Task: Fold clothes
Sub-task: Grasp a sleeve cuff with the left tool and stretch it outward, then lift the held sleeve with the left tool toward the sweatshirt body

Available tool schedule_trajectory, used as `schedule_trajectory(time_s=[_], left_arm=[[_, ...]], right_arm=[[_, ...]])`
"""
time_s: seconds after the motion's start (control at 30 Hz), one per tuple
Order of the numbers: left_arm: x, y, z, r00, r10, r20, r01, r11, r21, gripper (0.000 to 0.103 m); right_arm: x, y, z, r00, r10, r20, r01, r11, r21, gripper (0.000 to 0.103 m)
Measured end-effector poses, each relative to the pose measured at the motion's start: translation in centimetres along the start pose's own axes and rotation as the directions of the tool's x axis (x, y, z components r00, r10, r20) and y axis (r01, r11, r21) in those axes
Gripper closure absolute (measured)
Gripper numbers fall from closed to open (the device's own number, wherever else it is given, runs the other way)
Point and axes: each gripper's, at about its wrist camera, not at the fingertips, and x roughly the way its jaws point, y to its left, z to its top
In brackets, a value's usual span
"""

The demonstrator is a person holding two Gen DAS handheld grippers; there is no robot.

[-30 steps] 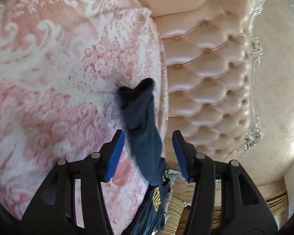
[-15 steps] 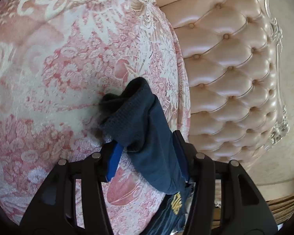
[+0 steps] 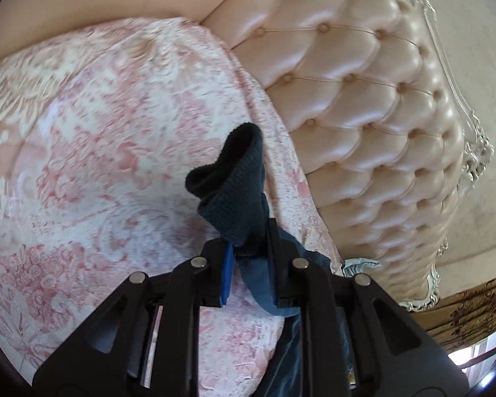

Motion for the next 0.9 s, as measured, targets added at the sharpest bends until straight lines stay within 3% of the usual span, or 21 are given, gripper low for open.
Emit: schedule_trajectory(time_s=[0.13,0.27,0.43,0.67,0.8,0.9], left_arm=[[-0.8,-2.7,0.4,1.000,-0.004,0.002,0.004,0.998,0.062,0.084],[-1.3,-6.0,1.0,1.000,-0.005,-0.002,0.005,0.990,0.139,0.084],[-1.4,-8.9,1.5,1.000,-0.009,-0.005,0.010,0.980,0.200,0.084],[-0.8,-10.7,1.9,1.000,-0.006,-0.017,0.010,0.968,0.250,0.084],[-0.8,-11.4,2.0,1.000,-0.006,-0.017,0.010,0.962,0.273,0.084],[-0.6,-11.6,1.8,1.000,-0.011,-0.026,0.018,0.960,0.279,0.084]], right_arm=[[6.6,3.0,2.8,0.996,0.083,0.011,-0.083,0.996,-0.014,0.020],[10.6,1.8,3.8,0.990,0.134,0.043,-0.138,0.983,0.124,0.020],[14.1,-0.9,4.1,0.966,0.231,0.120,-0.258,0.910,0.324,0.020],[17.4,-3.4,5.0,0.932,0.317,0.175,-0.362,0.824,0.436,0.020],[19.1,-4.1,4.6,0.942,0.299,0.154,-0.336,0.793,0.509,0.020],[20.8,-3.9,3.8,0.931,0.354,0.095,-0.346,0.763,0.546,0.020]])
